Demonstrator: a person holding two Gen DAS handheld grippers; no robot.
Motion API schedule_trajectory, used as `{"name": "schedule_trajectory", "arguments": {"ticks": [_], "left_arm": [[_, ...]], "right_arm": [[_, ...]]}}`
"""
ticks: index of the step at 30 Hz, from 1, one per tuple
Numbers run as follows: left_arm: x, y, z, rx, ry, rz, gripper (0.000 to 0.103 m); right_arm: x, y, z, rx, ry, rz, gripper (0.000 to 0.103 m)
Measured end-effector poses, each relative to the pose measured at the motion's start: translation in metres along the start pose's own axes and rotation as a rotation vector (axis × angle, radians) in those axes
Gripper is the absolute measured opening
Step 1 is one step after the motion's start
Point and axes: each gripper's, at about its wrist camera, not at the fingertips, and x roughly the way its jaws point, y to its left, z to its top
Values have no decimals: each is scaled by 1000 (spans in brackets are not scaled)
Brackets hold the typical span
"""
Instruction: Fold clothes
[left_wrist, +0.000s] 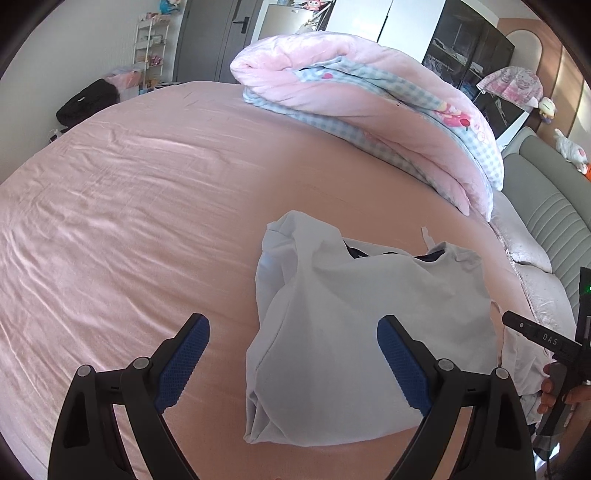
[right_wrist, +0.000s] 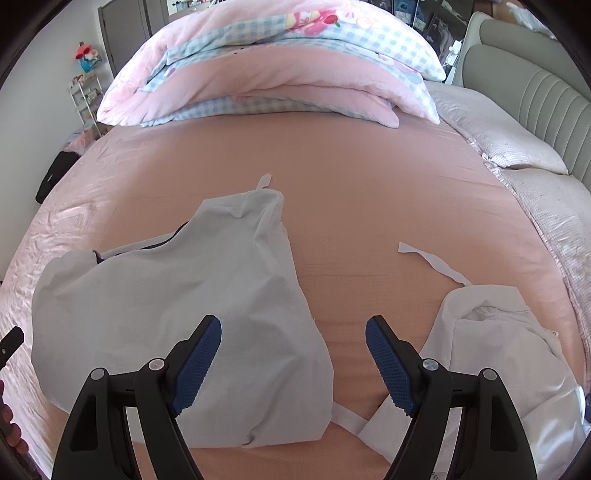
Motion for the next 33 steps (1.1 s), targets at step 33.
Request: {"name": "schedule_trajectory", "arguments": {"ticks": [33], "left_arm": [[-3,-2,-91,-257,147,-209,93]], "right_arm": [[-30,79,-105,-186,-14,-91,81]]}}
